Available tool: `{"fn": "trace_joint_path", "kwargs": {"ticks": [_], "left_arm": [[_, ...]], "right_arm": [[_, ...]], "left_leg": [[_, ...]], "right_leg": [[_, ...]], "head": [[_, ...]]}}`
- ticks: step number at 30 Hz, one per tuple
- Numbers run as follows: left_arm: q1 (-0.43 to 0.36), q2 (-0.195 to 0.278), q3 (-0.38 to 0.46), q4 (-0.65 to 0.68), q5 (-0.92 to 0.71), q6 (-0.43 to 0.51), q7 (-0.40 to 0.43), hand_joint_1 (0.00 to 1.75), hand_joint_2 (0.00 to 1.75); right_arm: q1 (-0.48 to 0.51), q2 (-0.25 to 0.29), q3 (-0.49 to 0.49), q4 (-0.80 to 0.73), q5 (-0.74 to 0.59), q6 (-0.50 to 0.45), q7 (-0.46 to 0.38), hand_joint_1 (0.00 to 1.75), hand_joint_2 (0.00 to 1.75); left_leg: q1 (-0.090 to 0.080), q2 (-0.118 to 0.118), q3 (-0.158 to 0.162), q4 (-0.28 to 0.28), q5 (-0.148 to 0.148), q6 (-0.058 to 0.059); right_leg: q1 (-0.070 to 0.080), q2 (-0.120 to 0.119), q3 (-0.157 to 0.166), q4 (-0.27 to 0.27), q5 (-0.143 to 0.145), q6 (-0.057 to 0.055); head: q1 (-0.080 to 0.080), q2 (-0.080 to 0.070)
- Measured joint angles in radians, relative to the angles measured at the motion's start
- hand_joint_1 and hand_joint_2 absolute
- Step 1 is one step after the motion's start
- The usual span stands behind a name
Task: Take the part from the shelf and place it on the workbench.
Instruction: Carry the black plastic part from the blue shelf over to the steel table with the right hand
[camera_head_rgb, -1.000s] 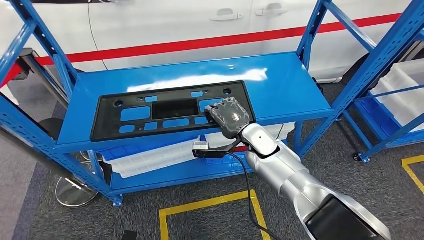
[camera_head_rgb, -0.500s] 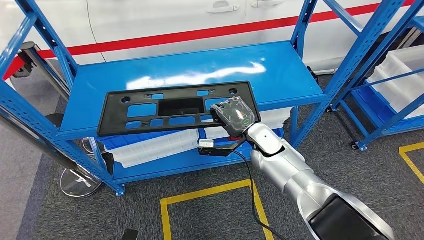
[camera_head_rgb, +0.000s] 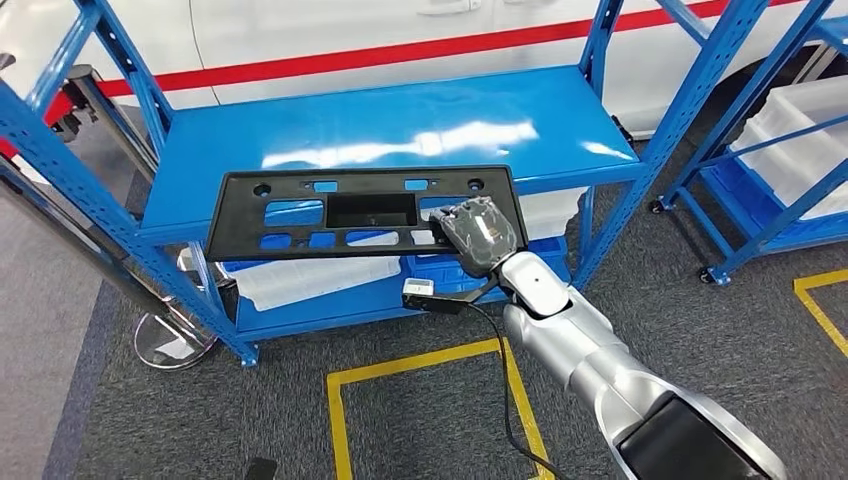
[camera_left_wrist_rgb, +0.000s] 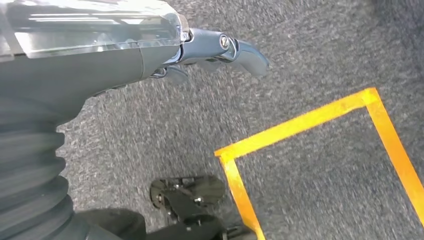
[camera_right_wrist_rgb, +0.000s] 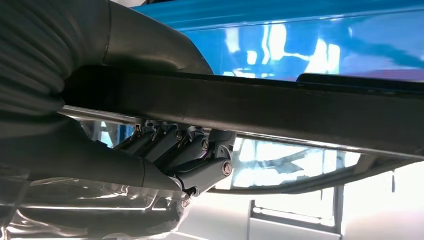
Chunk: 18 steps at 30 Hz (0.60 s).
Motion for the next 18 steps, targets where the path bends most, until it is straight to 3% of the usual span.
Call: {"fn": "trace_joint_path", "kwargs": {"ticks": [1, 2, 5, 6, 7, 8, 10, 12, 14, 16, 18], "left_arm": [[-0.001, 0.000, 0.000, 0.000, 0.000, 0.000, 0.000, 0.00, 1.75], [-0.002, -0.001, 0.000, 0.000, -0.001, 0.000, 0.000, 0.00, 1.75], [-0.004, -0.001, -0.001, 0.000, -0.001, -0.001, 0.001, 0.00, 1.75], [-0.004, -0.001, -0.001, 0.000, -0.001, -0.001, 0.001, 0.00, 1.75], [-0.003, -0.001, -0.001, 0.000, -0.001, -0.001, 0.001, 0.00, 1.75], [-0.003, -0.001, -0.001, 0.000, 0.000, -0.002, 0.001, 0.00, 1.75], [-0.004, -0.002, -0.001, 0.000, 0.000, -0.002, 0.002, 0.00, 1.75], [-0.004, -0.002, -0.001, 0.000, 0.001, 0.001, 0.003, 0.00, 1.75], [-0.003, -0.002, 0.000, 0.000, 0.003, 0.004, 0.005, 0.00, 1.75], [0.000, -0.002, 0.000, 0.000, 0.005, 0.007, 0.008, 0.00, 1.75], [0.004, -0.002, 0.000, 0.000, 0.007, 0.009, 0.012, 0.00, 1.75]], "right_arm": [[0.003, -0.002, -0.003, -0.001, -0.001, 0.000, -0.003, 1.75, 1.75], [0.007, -0.006, -0.007, -0.003, -0.002, 0.000, -0.005, 1.75, 1.75], [0.024, -0.021, -0.025, -0.016, 0.000, -0.001, -0.006, 1.75, 1.75], [0.032, -0.026, -0.033, -0.021, 0.000, -0.002, -0.006, 1.75, 1.75], [0.039, -0.030, -0.040, -0.025, -0.002, -0.002, -0.008, 1.75, 1.75], [0.046, -0.034, -0.049, -0.029, -0.008, -0.002, -0.015, 1.75, 1.75], [0.060, -0.044, -0.081, -0.042, -0.027, -0.002, -0.040, 1.75, 1.75], [0.075, -0.054, -0.129, -0.061, -0.040, -0.004, -0.070, 1.75, 1.75], [0.085, -0.063, -0.173, -0.069, -0.036, -0.007, -0.086, 1.75, 1.75], [0.096, -0.072, -0.203, -0.068, -0.030, -0.008, -0.095, 1.75, 1.75], [0.109, -0.078, -0.226, -0.066, -0.031, -0.008, -0.106, 1.75, 1.75]], "left_leg": [[0.003, 0.002, -0.005, -0.004, 0.011, 0.007], [0.006, 0.004, -0.014, -0.008, 0.025, 0.014], [0.008, 0.007, -0.052, -0.010, 0.058, 0.024], [0.008, 0.007, -0.066, -0.009, 0.069, 0.022], [0.008, 0.007, -0.081, -0.007, 0.079, 0.020], [0.009, 0.007, -0.096, -0.005, 0.088, 0.017], [0.009, 0.006, -0.122, 0.005, 0.103, 0.008], [0.008, 0.006, -0.138, 0.015, 0.115, -0.004], [0.008, 0.005, -0.144, 0.013, 0.130, -0.018], [0.011, 0.005, -0.152, 0.018, 0.125, -0.029], [0.015, 0.005, -0.177, 0.086, 0.051, -0.036]], "right_leg": [[0.000, 0.002, -0.007, 0.010, -0.014, 0.006], [-0.001, 0.004, -0.019, 0.040, -0.048, 0.011], [-0.008, 0.008, -0.070, 0.218, -0.187, 0.023], [-0.011, 0.009, -0.077, 0.268, -0.203, 0.027], [-0.015, 0.008, -0.070, 0.293, -0.198, 0.030], [-0.018, 0.008, -0.045, 0.281, -0.174, 0.033], [-0.022, 0.009, 0.050, 0.165, -0.135, 0.033], [-0.019, 0.011, 0.131, 0.042, -0.147, 0.024], [-0.013, 0.013, 0.147, 0.004, -0.157, 0.008], [-0.014, 0.009, 0.136, 0.001, -0.140, -0.011], [-0.016, 0.005, 0.116, -0.003, -0.118, -0.029]], "head": [[0.000, 0.000], [0.000, 0.000], [0.000, 0.000], [0.000, 0.000], [0.000, 0.000], [0.000, 0.000], [0.000, 0.000], [-0.001, 0.000], [-0.001, 0.000], [-0.001, 0.000], [-0.001, 0.000]]}}
